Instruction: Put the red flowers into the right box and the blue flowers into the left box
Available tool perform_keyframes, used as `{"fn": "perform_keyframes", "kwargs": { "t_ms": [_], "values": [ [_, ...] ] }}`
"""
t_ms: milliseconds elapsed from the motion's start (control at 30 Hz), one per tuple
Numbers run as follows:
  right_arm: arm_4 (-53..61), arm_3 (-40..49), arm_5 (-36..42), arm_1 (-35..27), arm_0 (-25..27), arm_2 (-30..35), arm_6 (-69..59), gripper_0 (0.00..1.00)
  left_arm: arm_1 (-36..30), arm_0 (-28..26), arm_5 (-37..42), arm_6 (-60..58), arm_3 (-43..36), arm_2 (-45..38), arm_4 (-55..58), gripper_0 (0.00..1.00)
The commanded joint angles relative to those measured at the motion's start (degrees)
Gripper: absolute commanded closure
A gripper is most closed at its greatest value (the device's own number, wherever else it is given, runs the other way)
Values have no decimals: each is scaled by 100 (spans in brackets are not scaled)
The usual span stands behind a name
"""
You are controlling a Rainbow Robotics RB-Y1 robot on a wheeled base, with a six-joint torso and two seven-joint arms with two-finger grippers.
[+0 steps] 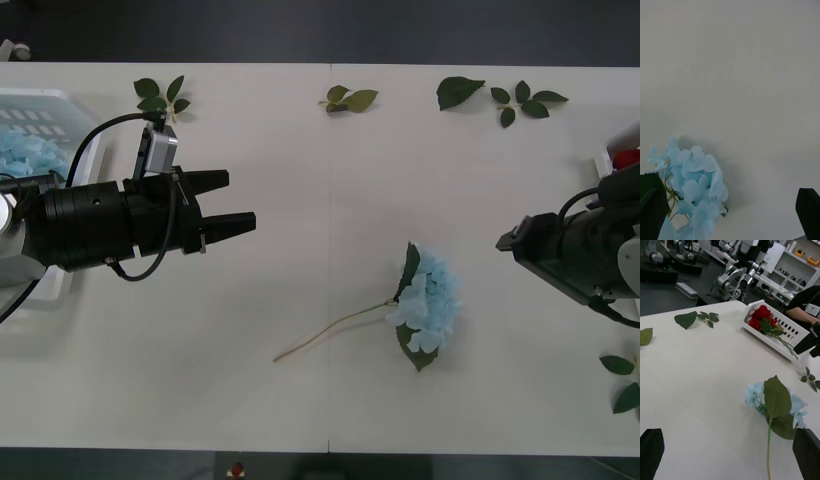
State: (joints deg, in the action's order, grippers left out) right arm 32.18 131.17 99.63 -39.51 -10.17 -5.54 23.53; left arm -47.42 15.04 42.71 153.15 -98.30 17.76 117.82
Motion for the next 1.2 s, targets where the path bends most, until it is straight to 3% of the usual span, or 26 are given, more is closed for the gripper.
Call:
{"fn": "perform_keyframes", "kwargs": {
  "t_ms": [33, 200, 567, 867, 1200],
  "values": [
    [-115, 330, 452, 260, -82, -9, -288, 0, -153, 96, 35, 185, -128, -141, 84, 0],
    [-124, 418, 1037, 594, -310, -202, -727, 0, -162, 96, 35, 185, -120, -141, 93, 0],
    [-634, 392, 1037, 1420, -609, -1239, -2546, 0, -153, 87, 35, 185, -120, -141, 84, 0],
    [-1012, -329, 1037, 2062, -926, -1898, -3575, 0, -153, 78, 35, 185, -120, -141, 84, 0],
    [-1390, -1243, 1037, 2633, -1154, -1942, -3997, 0, -153, 78, 44, 185, -120, -141, 101, 0]
  ]
}}
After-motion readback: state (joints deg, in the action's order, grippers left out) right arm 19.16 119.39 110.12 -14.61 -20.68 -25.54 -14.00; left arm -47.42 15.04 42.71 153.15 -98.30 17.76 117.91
